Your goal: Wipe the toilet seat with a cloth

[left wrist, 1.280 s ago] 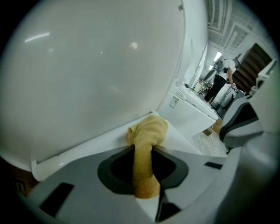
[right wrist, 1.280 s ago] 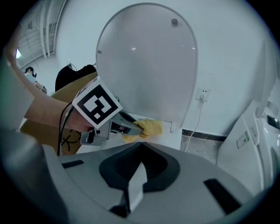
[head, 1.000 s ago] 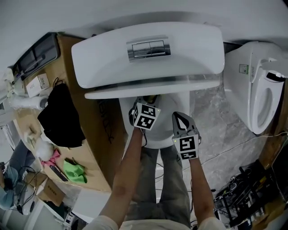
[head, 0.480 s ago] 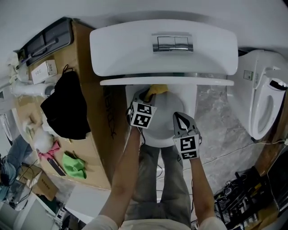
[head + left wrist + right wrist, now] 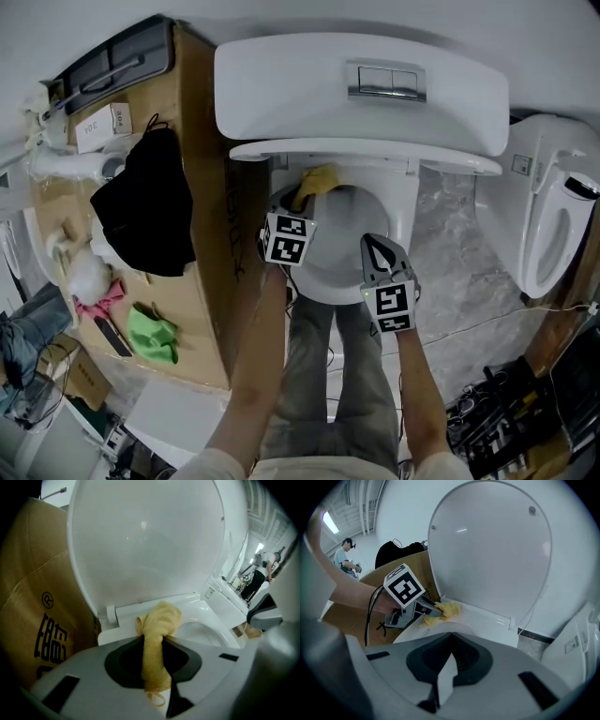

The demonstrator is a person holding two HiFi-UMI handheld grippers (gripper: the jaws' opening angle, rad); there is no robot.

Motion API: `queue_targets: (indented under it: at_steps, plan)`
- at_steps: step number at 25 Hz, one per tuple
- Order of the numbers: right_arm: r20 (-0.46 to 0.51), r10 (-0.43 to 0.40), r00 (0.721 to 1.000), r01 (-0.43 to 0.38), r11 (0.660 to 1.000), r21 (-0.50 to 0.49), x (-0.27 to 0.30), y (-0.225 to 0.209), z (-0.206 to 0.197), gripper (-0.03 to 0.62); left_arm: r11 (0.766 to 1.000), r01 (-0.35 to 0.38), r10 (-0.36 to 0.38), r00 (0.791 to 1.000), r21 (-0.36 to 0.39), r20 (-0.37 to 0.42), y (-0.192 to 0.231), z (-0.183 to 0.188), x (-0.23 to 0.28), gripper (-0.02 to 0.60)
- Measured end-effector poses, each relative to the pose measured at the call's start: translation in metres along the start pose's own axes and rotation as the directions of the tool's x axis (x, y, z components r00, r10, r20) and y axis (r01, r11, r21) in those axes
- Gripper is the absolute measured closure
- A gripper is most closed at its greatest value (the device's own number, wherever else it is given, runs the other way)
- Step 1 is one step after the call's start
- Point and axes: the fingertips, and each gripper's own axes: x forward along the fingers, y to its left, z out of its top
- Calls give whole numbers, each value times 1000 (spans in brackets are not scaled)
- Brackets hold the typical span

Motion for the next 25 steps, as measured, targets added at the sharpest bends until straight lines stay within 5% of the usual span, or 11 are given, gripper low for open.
queue_targets:
  at_steps: [25]
  plan:
    - [-15, 35, 999, -36, 998, -47, -32, 29, -27, 586, 983, -138, 132, 990, -121, -58, 21, -89, -49, 486]
